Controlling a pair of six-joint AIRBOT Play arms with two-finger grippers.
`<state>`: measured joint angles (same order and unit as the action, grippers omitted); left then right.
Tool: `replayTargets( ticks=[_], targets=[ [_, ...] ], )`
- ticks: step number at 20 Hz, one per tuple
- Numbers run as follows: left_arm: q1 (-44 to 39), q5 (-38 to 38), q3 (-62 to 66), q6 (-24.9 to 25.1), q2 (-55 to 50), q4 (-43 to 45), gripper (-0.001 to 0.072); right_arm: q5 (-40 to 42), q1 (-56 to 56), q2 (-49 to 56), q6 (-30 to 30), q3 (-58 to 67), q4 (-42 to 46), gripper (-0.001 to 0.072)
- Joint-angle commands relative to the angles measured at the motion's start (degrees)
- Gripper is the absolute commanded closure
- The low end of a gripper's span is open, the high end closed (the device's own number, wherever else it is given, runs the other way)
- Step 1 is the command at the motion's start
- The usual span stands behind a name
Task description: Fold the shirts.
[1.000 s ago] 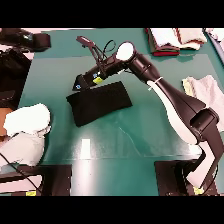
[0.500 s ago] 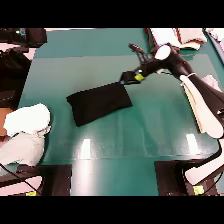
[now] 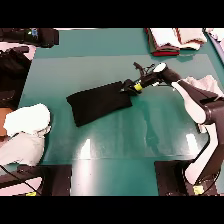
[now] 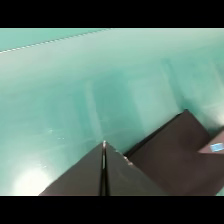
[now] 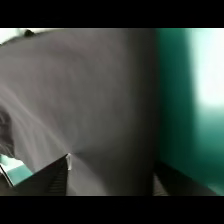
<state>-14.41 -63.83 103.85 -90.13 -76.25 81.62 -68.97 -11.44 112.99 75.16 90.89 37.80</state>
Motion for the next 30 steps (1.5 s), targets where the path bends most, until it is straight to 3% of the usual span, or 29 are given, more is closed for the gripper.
replayTargets(
  ticks=[1,3,4,9,15,22,30],
  targets=[
    [-0.3,0.1,0.0,0.1,-0.2,-0.2,0.0681,0.5,-4.6,4.7,-1.6,6.4,-2.6,0.0327],
    [-0.3,0.2,0.0,0.1,-0.2,-0.9,0.0681,1.9,-7.2,5.9,-2.5,11.2,-0.8,0.0633],
    [-0.3,0.2,0.0,0.1,-0.2,-1.3,0.0681,3.1,-7.9,5.7,-2.5,13.2,0.8,0.0698],
    [-3.9,0.0,0.0,0.2,-0.2,-2.5,0.0682,0.8,-1.9,-0.5,2.6,21.6,14.7,0.0698],
    [-13.4,3.3,0.0,0.7,-0.2,-2.4,0.0681,-4.6,22.9,-17.4,5.9,15.8,28.9,0.0698],
    [-14.9,5.0,0.0,0.0,-0.2,-2.9,0.0681,-2.1,50.9,-27.1,6.0,9.7,26.8,0.0698],
    [-14.9,5.2,0.0,-0.1,-0.2,-3.0,0.0681,-1.1,51.0,-27.1,6.0,16.4,20.3,0.0699]
  ],
)
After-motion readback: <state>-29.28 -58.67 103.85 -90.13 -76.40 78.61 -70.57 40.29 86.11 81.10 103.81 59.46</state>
